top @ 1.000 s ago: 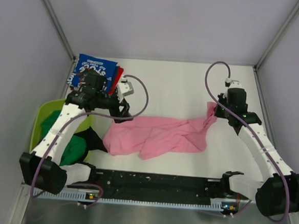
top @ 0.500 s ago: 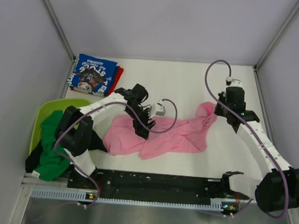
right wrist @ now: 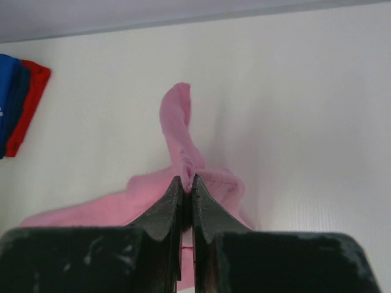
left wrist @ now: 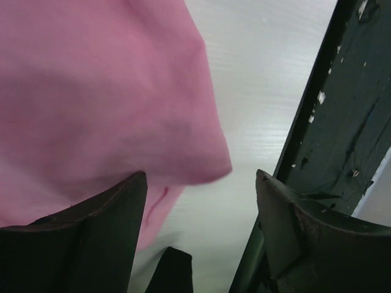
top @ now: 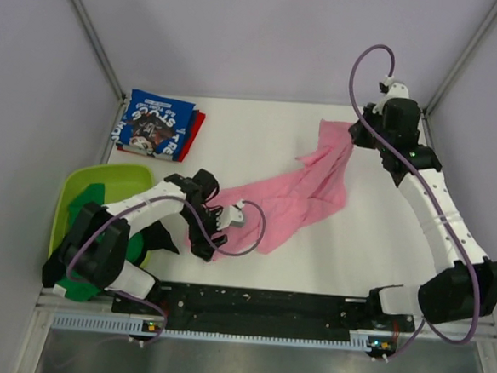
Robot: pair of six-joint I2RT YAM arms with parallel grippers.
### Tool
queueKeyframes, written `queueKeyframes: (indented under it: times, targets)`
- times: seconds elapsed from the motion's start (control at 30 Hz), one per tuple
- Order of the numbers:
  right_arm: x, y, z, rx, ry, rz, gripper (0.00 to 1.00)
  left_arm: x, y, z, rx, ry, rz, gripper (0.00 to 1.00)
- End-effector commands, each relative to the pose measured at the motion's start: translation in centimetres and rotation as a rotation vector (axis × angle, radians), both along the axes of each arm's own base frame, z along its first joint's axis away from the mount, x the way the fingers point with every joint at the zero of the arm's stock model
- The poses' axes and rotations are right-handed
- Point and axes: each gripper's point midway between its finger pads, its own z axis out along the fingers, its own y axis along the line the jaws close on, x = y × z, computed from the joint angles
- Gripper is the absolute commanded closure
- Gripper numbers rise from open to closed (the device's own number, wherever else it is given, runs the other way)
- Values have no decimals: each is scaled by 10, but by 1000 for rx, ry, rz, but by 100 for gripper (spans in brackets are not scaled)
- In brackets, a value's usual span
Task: Fold and stack the t-shirts
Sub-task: Flatten out the tshirt
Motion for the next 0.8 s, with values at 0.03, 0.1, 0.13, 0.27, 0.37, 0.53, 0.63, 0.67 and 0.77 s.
queueKeyframes:
  times: [0.03,0.1,0.13,0.27,0.37,0.53,0.63,0.67,0.77]
  targets:
    - [-27,14,103,68,-281,80,100,-19,-3,-16,-15,-48,-126,13]
    - [-29,12,101,58,-283,74,100,-25,-19,-14,-65,-83,-191,12]
    - [-29,11,99,55,-279,66,100,-22,-26,-14,-71,-116,-198,11]
    - [-31,12,93,55,-267,77,100,-7,-41,-19,-54,-183,-178,17]
    - [-32,6,92,40,-273,46,100,1,-53,-16,-70,-173,-178,18]
    - [-31,6,93,26,-278,59,100,7,-72,-3,-108,-166,-211,22]
    - [-30,3,91,9,-279,47,100,4,-84,22,-180,-169,-246,22]
    - [-30,3,89,4,-276,52,100,-1,-90,31,-218,-168,-270,21]
    - [-26,-2,84,-13,-271,25,100,-9,-97,27,-229,-203,-341,16]
